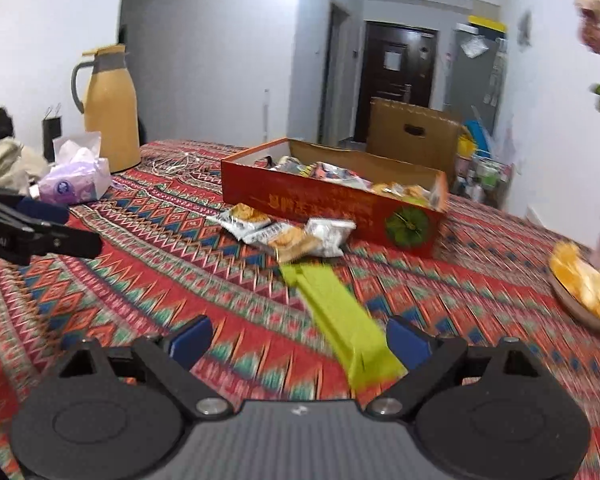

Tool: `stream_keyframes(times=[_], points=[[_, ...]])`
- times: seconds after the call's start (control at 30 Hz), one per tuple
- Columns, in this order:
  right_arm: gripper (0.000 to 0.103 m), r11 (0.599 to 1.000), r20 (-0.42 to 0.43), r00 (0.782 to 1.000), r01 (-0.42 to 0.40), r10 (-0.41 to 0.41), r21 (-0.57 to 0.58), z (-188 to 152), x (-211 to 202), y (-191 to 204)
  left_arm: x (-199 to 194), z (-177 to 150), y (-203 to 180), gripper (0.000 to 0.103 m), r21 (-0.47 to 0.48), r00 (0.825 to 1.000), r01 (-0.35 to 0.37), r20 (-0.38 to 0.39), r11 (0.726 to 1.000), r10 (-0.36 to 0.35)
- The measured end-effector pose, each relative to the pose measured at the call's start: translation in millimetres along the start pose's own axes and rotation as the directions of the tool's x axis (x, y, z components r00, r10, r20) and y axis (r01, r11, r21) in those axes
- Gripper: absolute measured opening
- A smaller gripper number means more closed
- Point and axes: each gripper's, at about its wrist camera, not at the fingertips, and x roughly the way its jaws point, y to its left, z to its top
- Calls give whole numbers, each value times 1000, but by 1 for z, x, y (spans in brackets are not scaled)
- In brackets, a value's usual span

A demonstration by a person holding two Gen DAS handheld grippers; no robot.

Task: Organize snacks
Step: 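Grasp a golden cookie packet with the left tool while the right tool grasps the pumpkin-seed oat packet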

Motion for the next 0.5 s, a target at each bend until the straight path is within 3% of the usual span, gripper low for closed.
stream_keyframes(times=[0.33, 0.43, 0.5], points=[[85, 965, -89, 994, -87, 66, -249, 70, 153, 7, 83, 38, 22, 103, 69, 998, -37, -38, 997, 39], [72, 951, -122, 989, -111, 79, -287, 78, 183, 12, 103, 43, 27, 103, 76, 997, -45, -57, 996, 49], [53, 948, -152, 981, -157, 119, -277, 81, 195, 10, 118, 46, 27, 103, 79, 997, -44, -65, 996, 49]])
